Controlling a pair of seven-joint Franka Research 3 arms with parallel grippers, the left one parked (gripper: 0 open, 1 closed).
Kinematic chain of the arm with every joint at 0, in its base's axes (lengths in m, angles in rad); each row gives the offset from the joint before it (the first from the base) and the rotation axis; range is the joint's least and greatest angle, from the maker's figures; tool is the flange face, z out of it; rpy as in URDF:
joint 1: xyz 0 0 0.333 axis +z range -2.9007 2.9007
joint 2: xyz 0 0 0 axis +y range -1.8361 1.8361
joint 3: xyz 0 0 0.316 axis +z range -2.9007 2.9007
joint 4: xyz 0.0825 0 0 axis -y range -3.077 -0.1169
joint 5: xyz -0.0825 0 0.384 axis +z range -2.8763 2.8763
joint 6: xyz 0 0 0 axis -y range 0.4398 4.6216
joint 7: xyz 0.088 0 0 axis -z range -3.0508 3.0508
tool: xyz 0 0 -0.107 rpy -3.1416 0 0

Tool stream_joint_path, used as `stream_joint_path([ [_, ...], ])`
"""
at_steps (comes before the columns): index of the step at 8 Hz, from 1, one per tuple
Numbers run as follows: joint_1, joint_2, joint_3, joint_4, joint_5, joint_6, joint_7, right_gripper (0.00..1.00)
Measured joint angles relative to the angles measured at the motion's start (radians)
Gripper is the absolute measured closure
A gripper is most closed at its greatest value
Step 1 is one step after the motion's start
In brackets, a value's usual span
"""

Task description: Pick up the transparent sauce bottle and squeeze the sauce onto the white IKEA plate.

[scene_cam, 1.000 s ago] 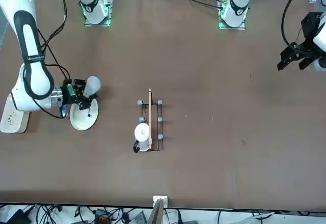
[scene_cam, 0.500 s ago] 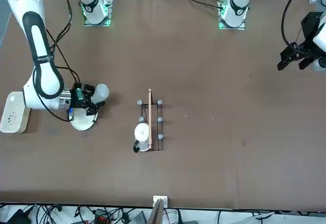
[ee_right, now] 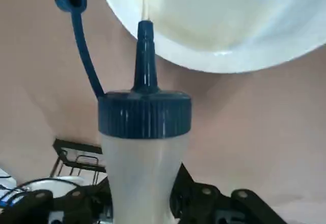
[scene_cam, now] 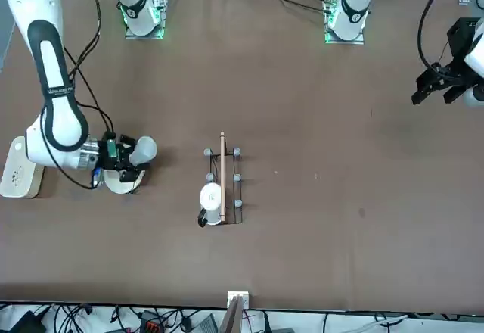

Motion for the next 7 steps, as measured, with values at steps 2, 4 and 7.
stream_joint_path([
  [2,-0.023,0.020,-0.004,0.020,0.000,0.000,0.000,0.66],
  [4,-0.049,0.025,-0.006,0.021,-0.018,-0.022,0.000,0.66],
  [7,-0.047,0.025,-0.017,0.022,-0.122,-0.044,0.088,0.66],
])
